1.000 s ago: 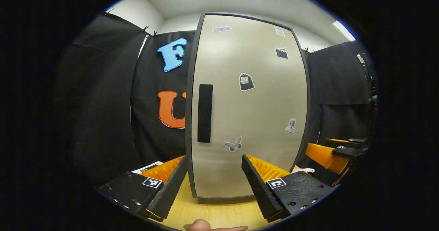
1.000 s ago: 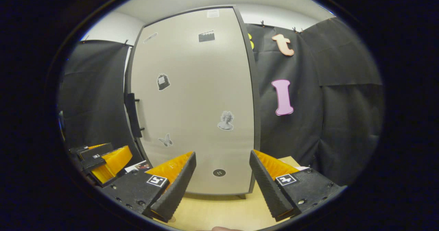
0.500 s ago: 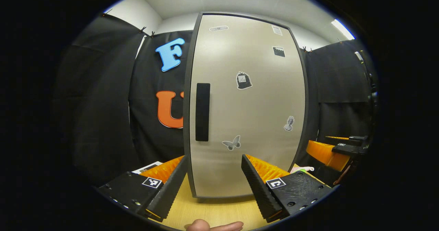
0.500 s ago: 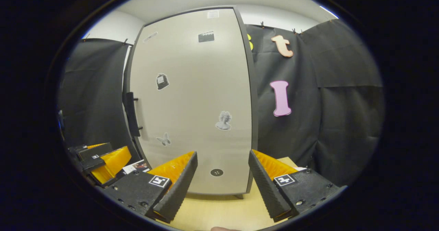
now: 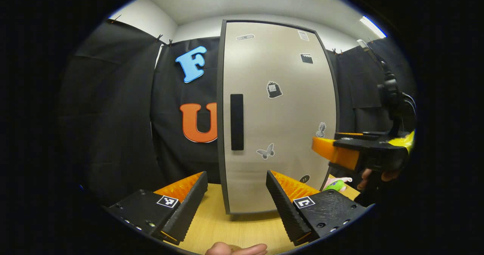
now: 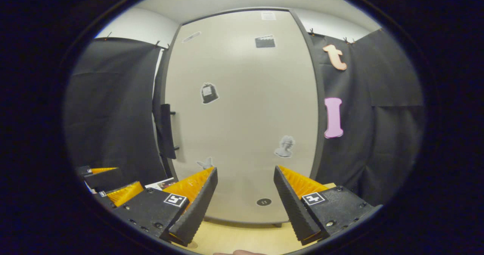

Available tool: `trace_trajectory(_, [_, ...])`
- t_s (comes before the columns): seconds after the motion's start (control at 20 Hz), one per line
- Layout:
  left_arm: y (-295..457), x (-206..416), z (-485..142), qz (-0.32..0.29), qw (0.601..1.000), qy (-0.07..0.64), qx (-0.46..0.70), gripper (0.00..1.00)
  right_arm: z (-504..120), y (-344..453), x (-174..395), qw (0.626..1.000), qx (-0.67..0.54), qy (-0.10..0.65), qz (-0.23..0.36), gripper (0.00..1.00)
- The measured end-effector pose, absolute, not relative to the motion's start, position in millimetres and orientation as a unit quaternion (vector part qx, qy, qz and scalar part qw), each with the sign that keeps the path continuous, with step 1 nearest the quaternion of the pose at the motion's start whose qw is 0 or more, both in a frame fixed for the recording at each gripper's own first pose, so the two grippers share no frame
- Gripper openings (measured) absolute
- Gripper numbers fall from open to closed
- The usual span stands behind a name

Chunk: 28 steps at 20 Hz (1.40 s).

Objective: Open the cabinet door with the right hand, grasp the bottle in the cabinet with the left hand and place it on the coaster, then close the cabinet door with the right hand.

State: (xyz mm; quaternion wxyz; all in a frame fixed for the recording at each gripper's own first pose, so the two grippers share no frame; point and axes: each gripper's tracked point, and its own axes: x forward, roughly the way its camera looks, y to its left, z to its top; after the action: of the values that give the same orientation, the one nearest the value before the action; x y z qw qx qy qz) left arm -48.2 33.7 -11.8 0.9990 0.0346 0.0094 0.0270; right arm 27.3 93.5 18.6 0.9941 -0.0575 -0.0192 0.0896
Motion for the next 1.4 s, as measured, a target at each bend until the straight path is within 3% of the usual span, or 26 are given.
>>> trace_trajectory(0.05, [39.2,-54.6,-16.1,0.034,0.999,0.013,0.04,0.94,19.0,107.0,30.9,0.992,-0.064,-0.021,0.103,0.96])
trace_trajectory(0.35, [70.4,-87.2,-28.6,0.072,0.995,0.026,0.062,0.94,26.0,186.1,54.5,0.982,-0.077,-0.025,0.169,0.93])
trace_trajectory(0.4, [75.8,-91.8,-29.9,0.08,0.994,0.028,0.063,0.94,26.7,197.7,58.5,0.981,-0.077,-0.026,0.177,0.96])
trace_trajectory(0.6, [96.7,-104.1,-35.3,0.107,0.992,0.038,0.064,0.96,20.8,236.7,75.6,0.975,-0.087,-0.017,0.202,0.92])
trace_trajectory(1.0, [131.7,-119.5,-39.1,0.147,0.986,0.043,0.06,0.96,12.0,263.6,109.9,0.978,-0.099,-0.015,0.183,0.96])
trace_trajectory(1.2, [139.5,-124.0,-45.3,0.15,0.985,0.05,0.061,0.97,10.8,261.8,112.8,0.982,-0.11,-0.021,0.153,0.9])
trace_trajectory(1.3, [141.3,-127.8,-50.9,0.151,0.985,0.054,0.061,0.96,1.3,262.6,119.2,0.98,-0.12,-0.008,0.156,0.82])
trace_trajectory(1.35, [141.2,-129.3,-54.3,0.153,0.985,0.057,0.061,0.97,-6.5,261.2,120.1,0.979,-0.133,0.006,0.154,0.65])
trace_trajectory(1.4, [140.1,-129.4,-58.7,0.151,0.985,0.061,0.062,0.97,-6.7,260.2,122.3,0.979,-0.142,-0.008,0.147,0.56])
